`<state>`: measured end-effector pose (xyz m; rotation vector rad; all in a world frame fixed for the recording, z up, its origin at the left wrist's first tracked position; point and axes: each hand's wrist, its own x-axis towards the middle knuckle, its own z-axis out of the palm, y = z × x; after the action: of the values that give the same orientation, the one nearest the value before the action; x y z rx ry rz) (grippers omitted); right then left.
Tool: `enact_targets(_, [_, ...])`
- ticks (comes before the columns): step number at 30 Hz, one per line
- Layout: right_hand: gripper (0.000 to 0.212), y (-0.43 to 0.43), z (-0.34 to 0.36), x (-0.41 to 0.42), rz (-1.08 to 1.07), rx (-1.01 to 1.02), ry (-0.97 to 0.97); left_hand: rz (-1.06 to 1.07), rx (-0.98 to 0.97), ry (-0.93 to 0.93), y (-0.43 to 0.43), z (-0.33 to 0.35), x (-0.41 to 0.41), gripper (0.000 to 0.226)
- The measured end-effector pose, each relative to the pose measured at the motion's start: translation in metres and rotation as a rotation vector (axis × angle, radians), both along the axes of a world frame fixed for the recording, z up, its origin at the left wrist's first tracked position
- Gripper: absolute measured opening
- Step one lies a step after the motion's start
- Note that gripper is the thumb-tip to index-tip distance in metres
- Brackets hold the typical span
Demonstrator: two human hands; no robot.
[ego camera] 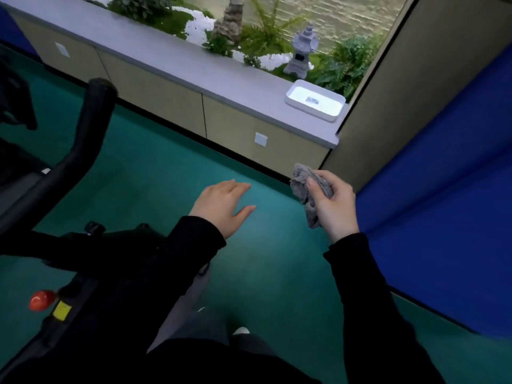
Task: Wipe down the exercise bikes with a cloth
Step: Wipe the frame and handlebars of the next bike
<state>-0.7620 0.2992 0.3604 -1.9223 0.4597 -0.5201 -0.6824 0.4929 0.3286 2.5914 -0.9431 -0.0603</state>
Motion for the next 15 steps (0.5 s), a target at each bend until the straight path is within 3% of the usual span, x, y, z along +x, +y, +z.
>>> enact_targets(5, [0.011, -0.028, -0.015, -0.017, -0.096, 0.007, 0.061, -0.072, 0.155, 0.045, -0.031, -0.019, 0.004, 0.06])
enact_targets(15, [0.009, -0.083, -0.027, 0.043, -0.116, -0.038, 0.109, -0.111, 0.191, 0.11, -0.095, -0.046, 0.069, 0.064])
